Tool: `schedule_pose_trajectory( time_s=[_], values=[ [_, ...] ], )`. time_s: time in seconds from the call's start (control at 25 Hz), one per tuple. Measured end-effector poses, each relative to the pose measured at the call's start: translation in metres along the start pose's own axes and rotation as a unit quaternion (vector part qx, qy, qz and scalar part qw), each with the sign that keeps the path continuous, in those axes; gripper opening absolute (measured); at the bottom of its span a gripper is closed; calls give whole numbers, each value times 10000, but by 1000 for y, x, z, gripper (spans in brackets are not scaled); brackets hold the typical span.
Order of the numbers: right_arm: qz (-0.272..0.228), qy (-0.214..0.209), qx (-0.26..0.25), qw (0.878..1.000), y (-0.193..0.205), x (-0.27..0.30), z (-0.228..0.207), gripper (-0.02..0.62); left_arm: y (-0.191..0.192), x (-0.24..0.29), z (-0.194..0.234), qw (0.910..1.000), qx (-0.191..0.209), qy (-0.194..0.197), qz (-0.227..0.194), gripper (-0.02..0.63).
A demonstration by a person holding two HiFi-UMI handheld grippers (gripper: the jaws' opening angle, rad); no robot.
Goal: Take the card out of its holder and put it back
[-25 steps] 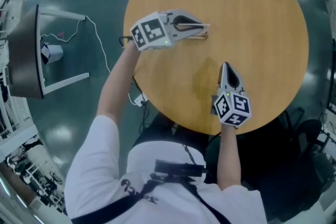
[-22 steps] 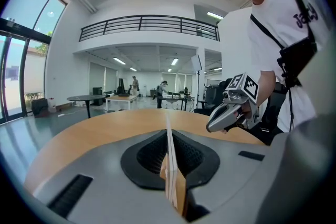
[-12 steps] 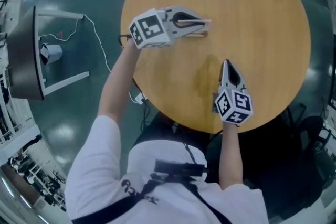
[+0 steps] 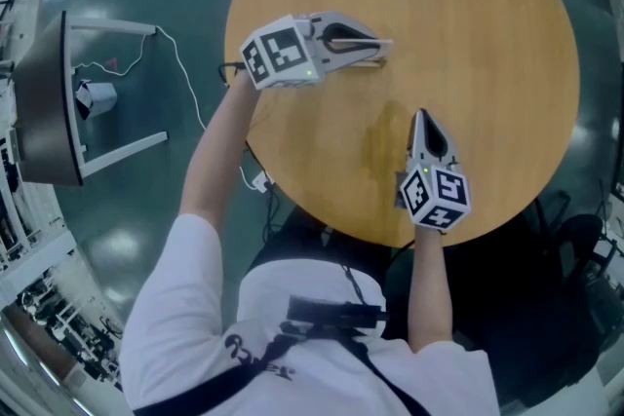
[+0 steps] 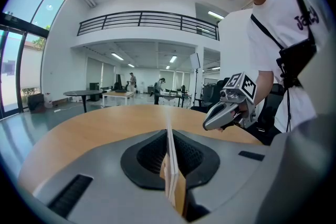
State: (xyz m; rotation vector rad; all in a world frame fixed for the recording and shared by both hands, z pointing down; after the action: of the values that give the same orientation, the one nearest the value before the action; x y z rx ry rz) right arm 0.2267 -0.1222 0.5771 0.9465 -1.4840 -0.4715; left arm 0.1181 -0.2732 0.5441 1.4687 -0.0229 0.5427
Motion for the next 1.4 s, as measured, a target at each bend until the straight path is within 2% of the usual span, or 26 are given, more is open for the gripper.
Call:
schedule_pose_trajectory(
  time_s=[0.4, 0.52, 0.72, 0.8, 0.88, 1.08, 1.24, 1.4],
  values=[
    [97, 40, -20, 9999, 6, 3, -4, 21, 37, 18, -1, 9997, -123, 113, 169, 26],
    [111, 51, -45, 9999, 6, 5, -5, 21, 39, 18, 1, 9999, -130, 57, 87, 26],
    [42, 33, -85, 9999, 0, 2, -4, 21, 41, 16, 7, 9995, -50, -69, 305, 31],
    [17, 35, -92, 9999, 0, 1, -3, 21, 42, 13, 11, 9992, -98, -180, 331, 45],
    [9, 27, -101, 9999, 1, -2, -2, 21, 46, 9, 13, 9987, -179, -280, 391, 112],
    [-101, 61, -261, 9996, 0, -14, 2, 21, 59, -10, 20, 9945, -530, -796, 436, 295],
    [-227, 178, -347, 9990, -2, -24, 2, 21, 72, -31, 14, 9876, -877, -1268, 311, 305],
    [-349, 132, -404, 9985, -1, -37, 10, 21, 83, -46, -8, 9742, -1248, -1880, 50, 305]
  ],
)
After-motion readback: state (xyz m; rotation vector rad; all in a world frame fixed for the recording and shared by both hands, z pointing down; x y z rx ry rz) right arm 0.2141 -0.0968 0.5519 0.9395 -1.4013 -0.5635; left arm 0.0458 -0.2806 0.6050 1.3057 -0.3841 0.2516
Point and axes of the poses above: the fingertips, and each gripper's own axes: x forward along the fingers, z to its left, y out of its underside, the point moved 4 cm from there along -x, backward along the fingers, and after that the axes turned 13 degrees about y, right-handed, at the moved point
